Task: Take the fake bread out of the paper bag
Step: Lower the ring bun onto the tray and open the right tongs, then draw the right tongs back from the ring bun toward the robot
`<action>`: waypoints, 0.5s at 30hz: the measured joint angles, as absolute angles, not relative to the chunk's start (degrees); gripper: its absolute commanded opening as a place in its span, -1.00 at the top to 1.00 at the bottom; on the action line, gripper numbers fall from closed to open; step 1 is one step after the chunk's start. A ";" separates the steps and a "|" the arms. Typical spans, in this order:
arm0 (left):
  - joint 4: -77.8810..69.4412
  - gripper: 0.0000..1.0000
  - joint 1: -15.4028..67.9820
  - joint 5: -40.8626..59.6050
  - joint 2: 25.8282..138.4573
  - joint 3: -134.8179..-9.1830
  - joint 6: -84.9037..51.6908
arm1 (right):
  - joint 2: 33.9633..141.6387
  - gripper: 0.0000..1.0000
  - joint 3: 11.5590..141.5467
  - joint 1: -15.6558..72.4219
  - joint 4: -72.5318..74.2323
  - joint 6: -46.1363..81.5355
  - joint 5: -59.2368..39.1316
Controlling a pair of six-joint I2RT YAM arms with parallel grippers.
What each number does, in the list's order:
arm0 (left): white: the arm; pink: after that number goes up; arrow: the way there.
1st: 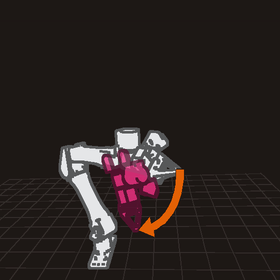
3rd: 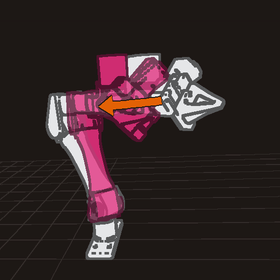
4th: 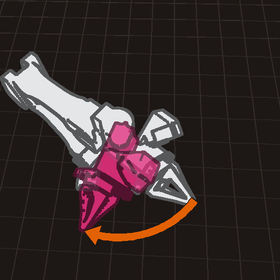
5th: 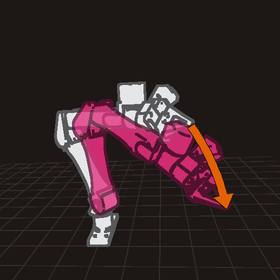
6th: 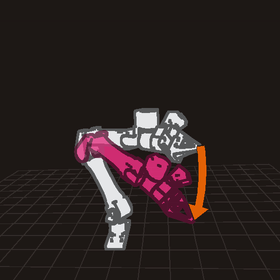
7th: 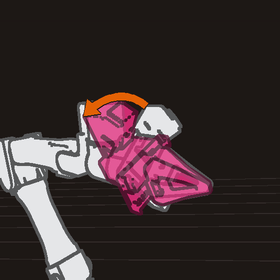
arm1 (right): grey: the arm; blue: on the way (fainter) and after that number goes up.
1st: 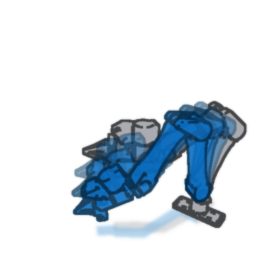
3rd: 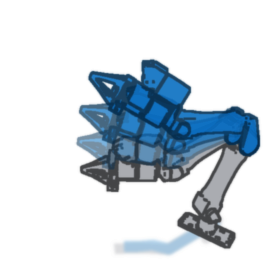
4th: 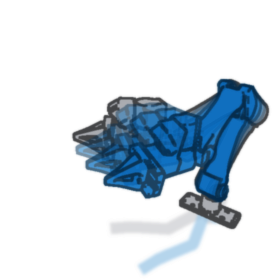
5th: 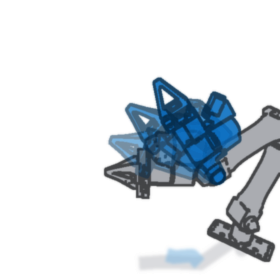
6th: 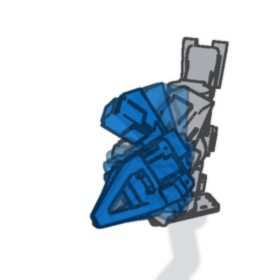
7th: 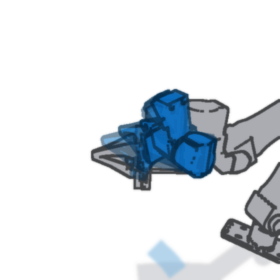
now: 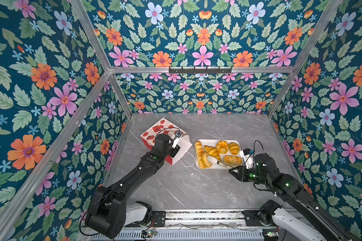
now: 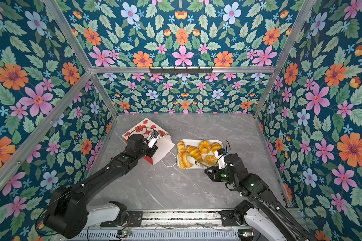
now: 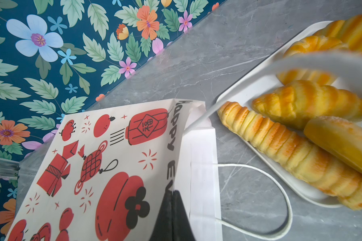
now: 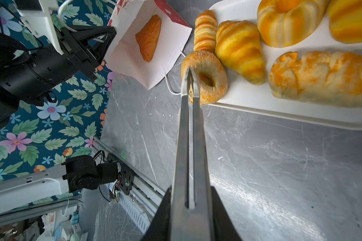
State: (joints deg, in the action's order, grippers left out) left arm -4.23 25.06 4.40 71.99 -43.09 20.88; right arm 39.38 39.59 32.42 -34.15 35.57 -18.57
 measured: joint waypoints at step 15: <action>-4.25 1.00 25.06 4.58 72.18 -43.00 20.88 | 40.01 0.36 40.25 32.40 -34.46 34.04 -18.76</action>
State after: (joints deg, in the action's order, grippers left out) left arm -4.25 25.06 4.58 72.18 -43.00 20.88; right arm 40.01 40.25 32.40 -34.46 34.04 -18.76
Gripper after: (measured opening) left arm 0.050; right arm 0.318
